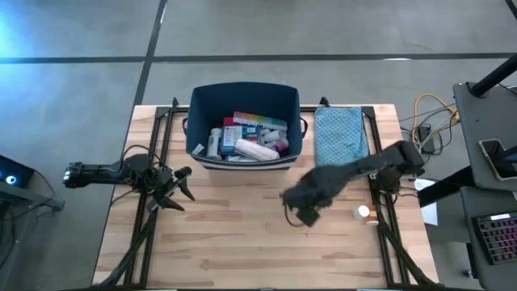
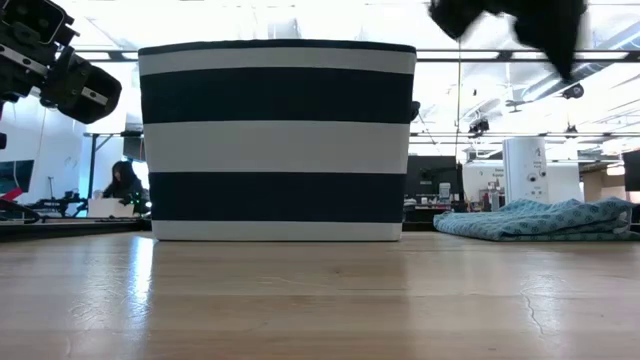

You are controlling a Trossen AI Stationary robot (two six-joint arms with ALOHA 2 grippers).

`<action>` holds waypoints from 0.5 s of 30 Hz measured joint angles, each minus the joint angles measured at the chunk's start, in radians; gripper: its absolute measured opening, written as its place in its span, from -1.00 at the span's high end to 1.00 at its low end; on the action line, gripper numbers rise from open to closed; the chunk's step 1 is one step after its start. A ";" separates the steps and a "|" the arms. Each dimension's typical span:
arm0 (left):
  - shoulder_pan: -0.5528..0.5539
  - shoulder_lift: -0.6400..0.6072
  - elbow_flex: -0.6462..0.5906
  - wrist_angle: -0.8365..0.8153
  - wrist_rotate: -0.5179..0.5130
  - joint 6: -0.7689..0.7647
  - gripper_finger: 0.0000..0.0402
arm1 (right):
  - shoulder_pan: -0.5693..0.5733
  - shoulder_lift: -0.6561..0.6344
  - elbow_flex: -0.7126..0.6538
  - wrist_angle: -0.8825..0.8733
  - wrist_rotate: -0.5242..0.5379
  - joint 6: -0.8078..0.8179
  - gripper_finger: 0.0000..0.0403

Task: Pick & place medical supplies in basket/bin
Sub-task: Put the white medicine bottle into the blue bin

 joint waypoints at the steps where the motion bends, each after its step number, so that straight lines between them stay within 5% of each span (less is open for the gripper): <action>1: 0.000 0.000 0.000 0.000 0.000 0.000 0.01 | 0.018 0.003 -0.042 -0.001 -0.032 -0.011 -0.68; 15: -0.040 0.000 0.000 0.000 0.000 0.000 0.01 | 0.046 0.012 -0.478 0.009 -0.260 -0.461 -0.72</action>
